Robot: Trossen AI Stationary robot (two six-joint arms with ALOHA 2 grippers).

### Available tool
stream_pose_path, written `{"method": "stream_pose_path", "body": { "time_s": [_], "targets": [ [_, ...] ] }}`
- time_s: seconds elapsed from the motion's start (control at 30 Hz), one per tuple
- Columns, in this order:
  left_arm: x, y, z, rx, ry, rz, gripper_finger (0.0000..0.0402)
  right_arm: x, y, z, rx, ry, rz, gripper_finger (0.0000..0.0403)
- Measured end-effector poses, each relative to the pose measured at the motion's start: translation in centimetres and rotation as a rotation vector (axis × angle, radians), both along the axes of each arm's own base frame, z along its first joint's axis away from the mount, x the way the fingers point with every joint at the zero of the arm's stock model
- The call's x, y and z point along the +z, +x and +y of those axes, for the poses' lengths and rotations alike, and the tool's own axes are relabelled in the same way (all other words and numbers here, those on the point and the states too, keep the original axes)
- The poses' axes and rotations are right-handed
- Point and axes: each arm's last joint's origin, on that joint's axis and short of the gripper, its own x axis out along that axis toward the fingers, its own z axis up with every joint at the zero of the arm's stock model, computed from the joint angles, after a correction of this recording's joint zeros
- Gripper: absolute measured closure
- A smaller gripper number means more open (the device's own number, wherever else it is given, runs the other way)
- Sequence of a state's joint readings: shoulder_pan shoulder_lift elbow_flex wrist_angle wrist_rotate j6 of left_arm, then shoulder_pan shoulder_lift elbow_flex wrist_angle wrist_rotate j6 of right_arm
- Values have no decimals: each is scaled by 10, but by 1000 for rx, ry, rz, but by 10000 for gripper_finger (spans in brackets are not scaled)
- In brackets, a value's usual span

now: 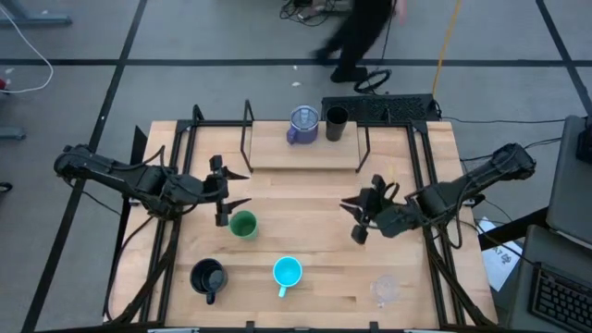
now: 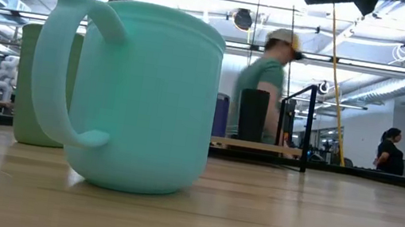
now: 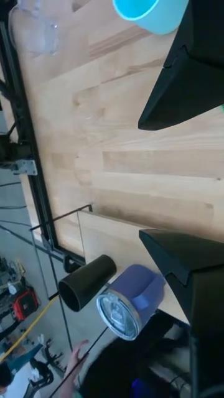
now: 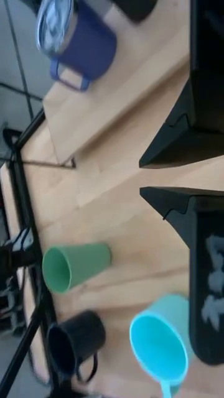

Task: Stack small to large cups/mugs on shelf
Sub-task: Put the light blue mug on the shelf

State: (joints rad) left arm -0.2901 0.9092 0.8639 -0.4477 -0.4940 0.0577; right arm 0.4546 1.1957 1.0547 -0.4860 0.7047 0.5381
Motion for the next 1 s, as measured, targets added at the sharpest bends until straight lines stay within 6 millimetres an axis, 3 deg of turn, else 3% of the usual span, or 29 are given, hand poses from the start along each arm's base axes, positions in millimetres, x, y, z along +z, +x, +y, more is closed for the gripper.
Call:
{"method": "stream_pose_path", "body": {
  "time_s": [0.27,0.53,1.0],
  "targets": [
    [-5,-4,-5,-8,-19,44,128,-25,2,14,81,13,-130,355],
    [-8,-8,-12,-20,-66,70,128,-43,0,15,85,28,-148,355],
    [-6,-24,-50,-150,-187,60,128,-67,2,27,123,23,-145,355]
  ]
}}
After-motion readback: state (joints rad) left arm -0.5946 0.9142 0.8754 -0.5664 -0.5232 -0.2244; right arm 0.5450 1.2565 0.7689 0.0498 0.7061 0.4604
